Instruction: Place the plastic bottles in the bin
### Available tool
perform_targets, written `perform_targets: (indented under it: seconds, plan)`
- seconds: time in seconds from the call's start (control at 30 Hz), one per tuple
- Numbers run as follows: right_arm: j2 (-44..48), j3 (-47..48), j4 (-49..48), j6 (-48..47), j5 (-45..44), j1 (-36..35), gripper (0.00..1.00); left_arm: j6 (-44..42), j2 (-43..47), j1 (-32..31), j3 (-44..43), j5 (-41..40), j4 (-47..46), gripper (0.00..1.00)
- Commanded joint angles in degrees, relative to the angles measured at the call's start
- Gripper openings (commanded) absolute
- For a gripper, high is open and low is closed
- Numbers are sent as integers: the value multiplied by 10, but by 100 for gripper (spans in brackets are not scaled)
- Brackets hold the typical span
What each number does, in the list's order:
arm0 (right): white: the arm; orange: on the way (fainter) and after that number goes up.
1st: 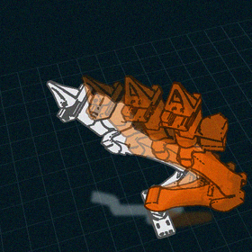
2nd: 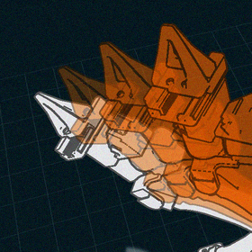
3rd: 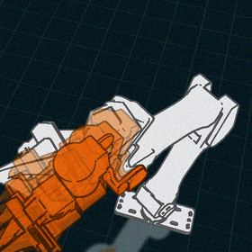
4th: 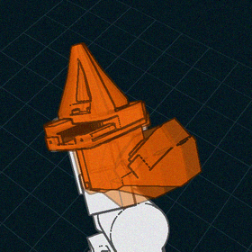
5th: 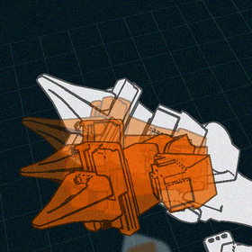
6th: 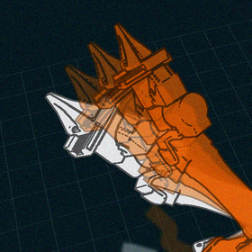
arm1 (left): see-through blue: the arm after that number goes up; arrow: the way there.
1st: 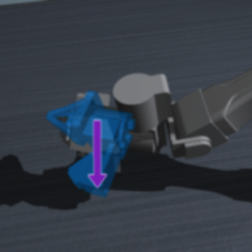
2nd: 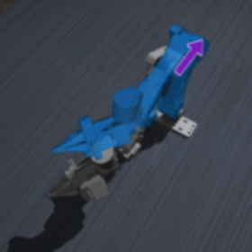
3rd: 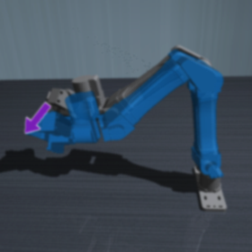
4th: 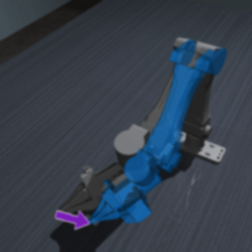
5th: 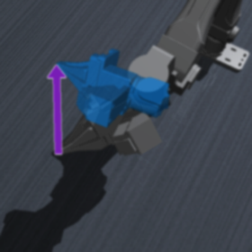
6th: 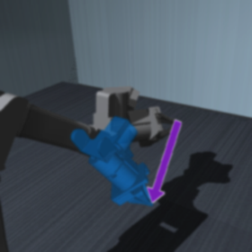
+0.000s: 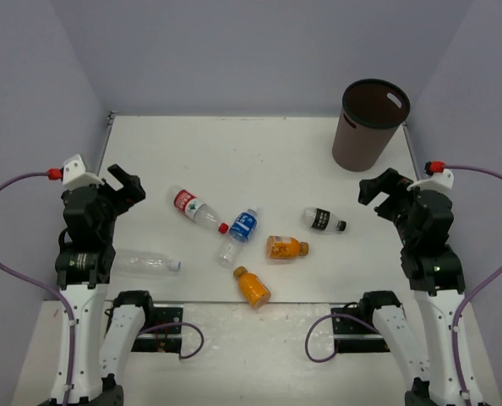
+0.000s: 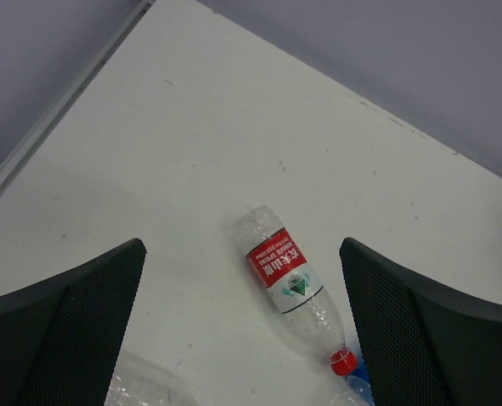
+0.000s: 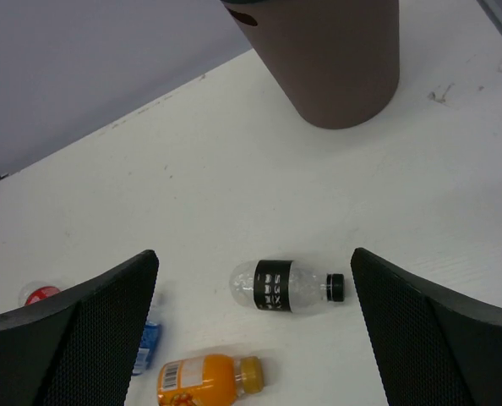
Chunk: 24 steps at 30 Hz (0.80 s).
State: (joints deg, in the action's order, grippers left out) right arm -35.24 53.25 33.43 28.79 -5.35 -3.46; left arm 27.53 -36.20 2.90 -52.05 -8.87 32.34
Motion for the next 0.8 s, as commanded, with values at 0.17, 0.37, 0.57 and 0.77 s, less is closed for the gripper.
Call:
perform_targets:
  seconds: [0.17,0.37,0.57,0.77]
  plan:
    - [-82,-4,-25,-163,163,0,99,19,10,-2,28,-3,-11,100]
    - [-226,-13,-36,-346,148,-47,99,25,-8,-3,38,-1,-34,100]
    - [-352,-56,-79,-437,47,-157,99,33,-29,-9,43,0,-59,100]
    - [-432,-50,-120,-450,40,-164,99,33,-35,-9,42,-16,-54,100]
